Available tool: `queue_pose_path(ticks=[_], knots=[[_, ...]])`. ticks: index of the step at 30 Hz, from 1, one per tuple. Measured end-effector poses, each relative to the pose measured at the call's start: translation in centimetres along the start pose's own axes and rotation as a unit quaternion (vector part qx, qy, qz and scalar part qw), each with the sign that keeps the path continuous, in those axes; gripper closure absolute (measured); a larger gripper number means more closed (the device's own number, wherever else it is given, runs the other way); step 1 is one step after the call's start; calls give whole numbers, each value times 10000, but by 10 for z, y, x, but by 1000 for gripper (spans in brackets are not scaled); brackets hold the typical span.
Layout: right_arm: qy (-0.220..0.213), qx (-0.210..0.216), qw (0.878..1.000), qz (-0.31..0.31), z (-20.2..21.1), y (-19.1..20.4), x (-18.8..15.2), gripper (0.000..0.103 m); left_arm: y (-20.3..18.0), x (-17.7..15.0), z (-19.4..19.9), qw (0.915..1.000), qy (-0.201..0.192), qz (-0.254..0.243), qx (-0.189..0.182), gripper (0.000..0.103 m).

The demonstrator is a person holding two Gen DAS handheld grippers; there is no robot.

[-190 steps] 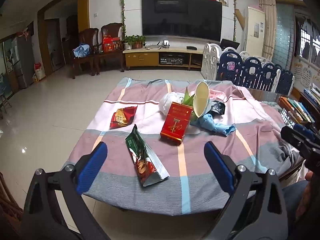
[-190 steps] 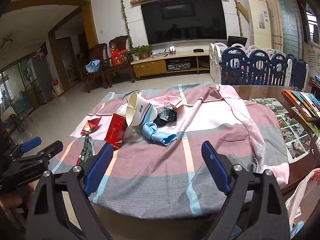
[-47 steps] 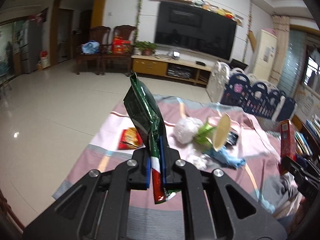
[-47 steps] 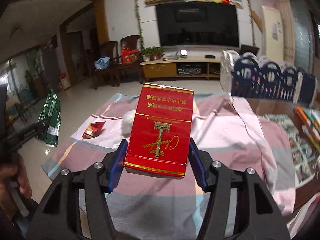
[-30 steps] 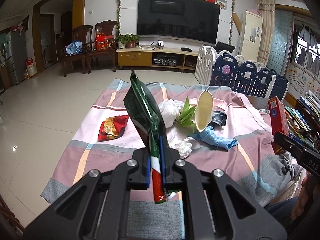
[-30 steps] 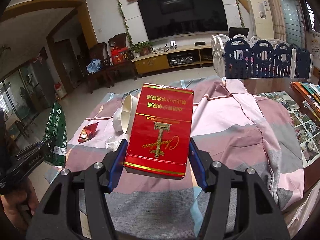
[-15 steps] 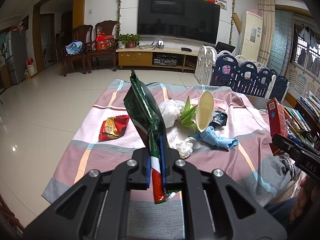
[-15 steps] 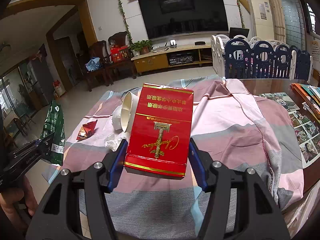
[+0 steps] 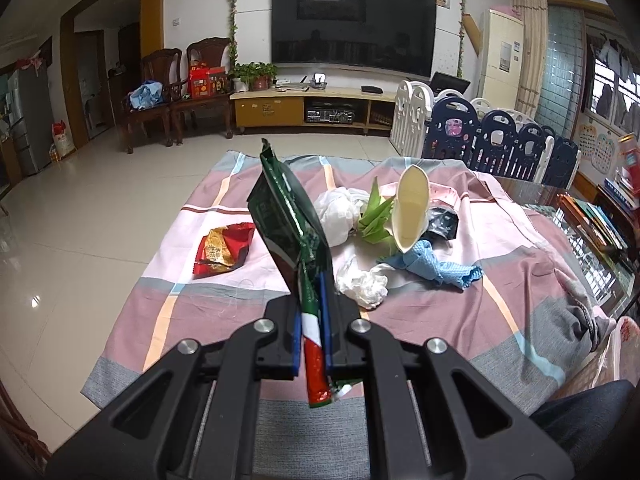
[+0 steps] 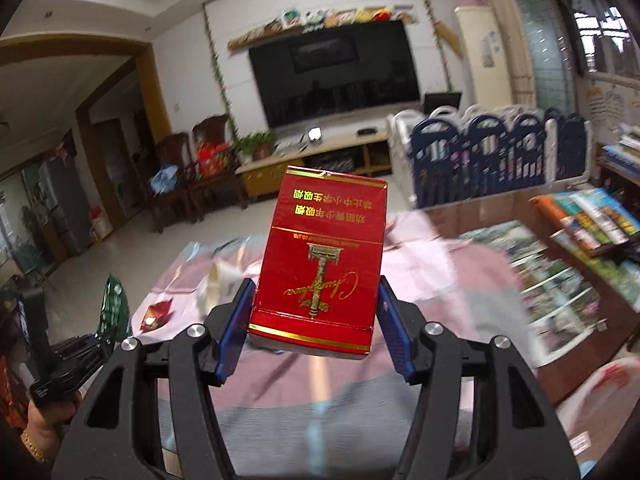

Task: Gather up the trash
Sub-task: 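Carry the green bag and red cigarette box to the wastebasket with both tools, then open both tools over the wastebasket and drop the items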

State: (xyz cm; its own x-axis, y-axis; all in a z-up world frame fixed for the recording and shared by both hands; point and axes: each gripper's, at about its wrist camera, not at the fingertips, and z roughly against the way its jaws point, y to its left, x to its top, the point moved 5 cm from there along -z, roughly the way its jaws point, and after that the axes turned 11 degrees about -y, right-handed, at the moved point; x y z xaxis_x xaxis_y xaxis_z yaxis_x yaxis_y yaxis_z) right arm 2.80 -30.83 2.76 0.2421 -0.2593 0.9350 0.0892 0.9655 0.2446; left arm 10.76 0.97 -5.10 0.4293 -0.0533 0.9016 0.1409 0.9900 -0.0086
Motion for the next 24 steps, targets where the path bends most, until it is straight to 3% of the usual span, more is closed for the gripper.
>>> queue_pose_path(ticks=[2,5,10,12,14,16,17,20,22,23,24], knots=[[-152,-398,9989,173,36,-39,12,44,-7,0,1,9999,-26,-94,-77,94],[-57,-978,9947,308,80,-93,2,43,-23,-2,3,9991,39,-79,-408,94],[618,-1939,9790,115,133,-186,-72,43,-106,6,29,9885,-46,-464,-1436,94],[1041,-2163,9707,-62,141,-215,-105,35,-153,7,46,9789,-1,-510,-1977,94],[1344,-2439,9594,-440,153,-240,-123,31,-213,6,66,9628,182,-633,-2621,94],[1203,-2452,9583,-846,170,-249,-120,24,-275,1,89,9425,329,-902,-3201,94],[989,-2457,9597,-942,180,-251,-112,19,-303,-2,100,9307,411,-1022,-3489,94],[231,-2678,9588,-922,214,-253,-74,18,-376,-12,126,8982,597,-1306,-4154,93],[-287,-2805,9540,-1019,235,-256,-48,13,-415,-22,137,8821,737,-1418,-4432,91],[-543,-2814,9514,-1124,246,-257,-35,11,-430,-27,141,8746,822,-1466,-4548,87],[-683,-2796,9504,-1181,252,-256,-25,11,-444,-33,145,8644,950,-1527,-4695,68]])
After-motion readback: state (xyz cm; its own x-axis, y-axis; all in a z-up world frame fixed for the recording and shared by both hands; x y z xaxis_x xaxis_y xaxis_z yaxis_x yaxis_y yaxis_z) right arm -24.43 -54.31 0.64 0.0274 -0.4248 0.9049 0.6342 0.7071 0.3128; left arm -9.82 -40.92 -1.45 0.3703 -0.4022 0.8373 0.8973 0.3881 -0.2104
